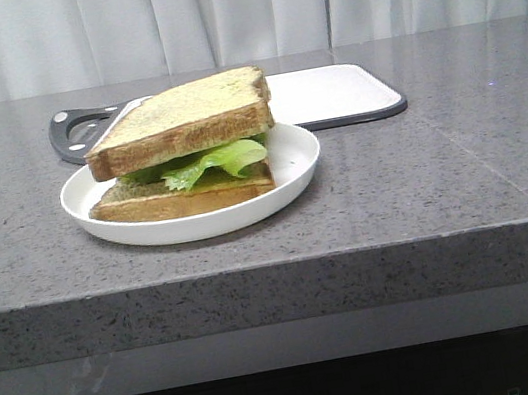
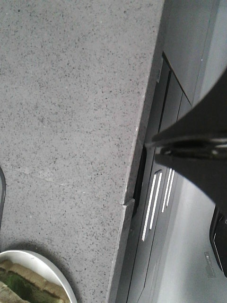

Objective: Left arm grabs bread, right arm adds lettuce

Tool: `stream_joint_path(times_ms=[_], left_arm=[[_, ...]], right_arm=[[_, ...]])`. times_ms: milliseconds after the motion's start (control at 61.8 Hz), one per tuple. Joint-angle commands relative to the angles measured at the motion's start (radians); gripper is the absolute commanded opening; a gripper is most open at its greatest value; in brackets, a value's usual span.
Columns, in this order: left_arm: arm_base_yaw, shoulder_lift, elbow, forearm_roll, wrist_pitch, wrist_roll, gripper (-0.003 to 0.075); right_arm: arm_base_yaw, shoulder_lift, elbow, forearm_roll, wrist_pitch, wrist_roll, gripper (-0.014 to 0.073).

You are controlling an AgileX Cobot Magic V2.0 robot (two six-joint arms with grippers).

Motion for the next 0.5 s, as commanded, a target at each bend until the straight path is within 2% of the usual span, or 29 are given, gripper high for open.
stream_joint_path(times_ms=[0, 129, 227, 324, 486], left_arm=[[0.002, -0.018, 0.005, -0.008, -0.090, -0.004, -0.0020], [0.002, -0.018, 0.005, -0.008, -0.090, -0.004, -0.0020], [0.002, -0.018, 0.005, -0.008, -0.090, -0.004, -0.0020], [0.002, -0.018, 0.005, -0.008, -0.090, -0.004, -0.0020], [0.002, -0.018, 0.005, -0.008, -0.090, -0.004, -0.0020]], right_arm=[[0.001, 0.002, -0.026, -0.009, -0.053, 0.000, -0.0118], [0.001, 0.002, -0.026, -0.013, -0.060, -0.001, -0.0118], [-0.003, -0.030, 0.002, -0.036, -0.144, -0.001, -0.0118], [-0.031, -0.097, 0.095, -0.039, -0.309, -0.015, -0.0118], [-0.109, -0.261, 0.363, -0.034, -0.596, -0.022, -0.0118]])
